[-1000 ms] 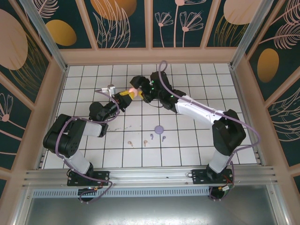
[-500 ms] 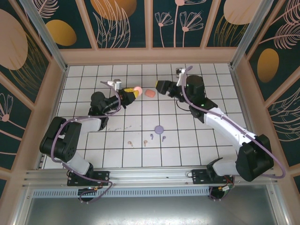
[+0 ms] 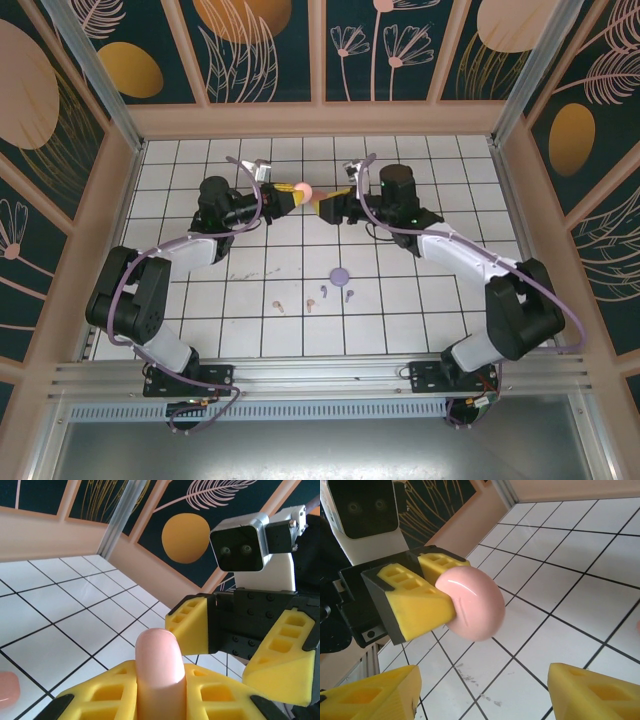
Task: Insert wireless bluetooth earbuds into charging case
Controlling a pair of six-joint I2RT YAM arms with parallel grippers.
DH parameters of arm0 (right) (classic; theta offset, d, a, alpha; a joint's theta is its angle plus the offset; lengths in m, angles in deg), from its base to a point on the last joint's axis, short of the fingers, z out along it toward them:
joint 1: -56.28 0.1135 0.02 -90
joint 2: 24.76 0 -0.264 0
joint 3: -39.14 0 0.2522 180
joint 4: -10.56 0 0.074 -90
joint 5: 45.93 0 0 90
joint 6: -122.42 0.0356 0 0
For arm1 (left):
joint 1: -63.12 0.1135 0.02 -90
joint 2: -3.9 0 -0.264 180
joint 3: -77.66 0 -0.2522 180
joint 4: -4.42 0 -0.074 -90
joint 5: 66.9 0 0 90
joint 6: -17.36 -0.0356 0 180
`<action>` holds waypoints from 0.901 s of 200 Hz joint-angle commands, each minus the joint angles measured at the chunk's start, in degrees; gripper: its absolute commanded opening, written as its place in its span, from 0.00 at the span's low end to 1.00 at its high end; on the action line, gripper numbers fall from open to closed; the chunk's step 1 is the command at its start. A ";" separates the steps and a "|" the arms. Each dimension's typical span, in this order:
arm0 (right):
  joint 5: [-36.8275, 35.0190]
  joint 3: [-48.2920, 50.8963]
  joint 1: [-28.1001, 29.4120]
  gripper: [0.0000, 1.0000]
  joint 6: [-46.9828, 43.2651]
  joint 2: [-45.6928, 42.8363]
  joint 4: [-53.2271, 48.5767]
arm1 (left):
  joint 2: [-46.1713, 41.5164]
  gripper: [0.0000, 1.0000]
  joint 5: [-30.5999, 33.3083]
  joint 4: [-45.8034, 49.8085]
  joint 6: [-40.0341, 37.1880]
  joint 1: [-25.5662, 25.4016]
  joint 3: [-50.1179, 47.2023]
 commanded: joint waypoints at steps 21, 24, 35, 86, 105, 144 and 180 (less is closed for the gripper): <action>1.74 -4.37 1.62 0.66 -2.14 3.20 3.73 | -0.11 0.00 -2.16 1.67 -1.74 -0.02 2.20; 1.68 -4.50 1.64 0.66 -2.14 3.40 3.74 | -0.11 0.00 -2.22 1.75 -1.76 -0.06 2.25; 1.38 -5.15 1.64 0.65 -2.14 4.24 3.74 | -0.20 0.00 -2.35 1.76 -1.74 -0.07 2.23; -0.30 -6.28 1.20 0.58 -0.78 8.03 5.96 | -1.92 0.00 -3.60 1.23 -1.21 -0.09 1.39; -0.82 -4.41 -1.52 0.54 0.82 8.64 8.19 | -3.15 0.00 -4.25 0.80 -0.86 -0.06 0.59; -1.57 -2.18 -3.75 0.49 4.13 9.59 10.46 | -5.51 0.00 -4.45 0.27 -0.66 -0.11 -1.03; 0.44 0.98 -3.80 0.49 4.79 4.11 10.31 | -5.49 0.00 -4.09 -0.39 -0.62 -0.18 -1.78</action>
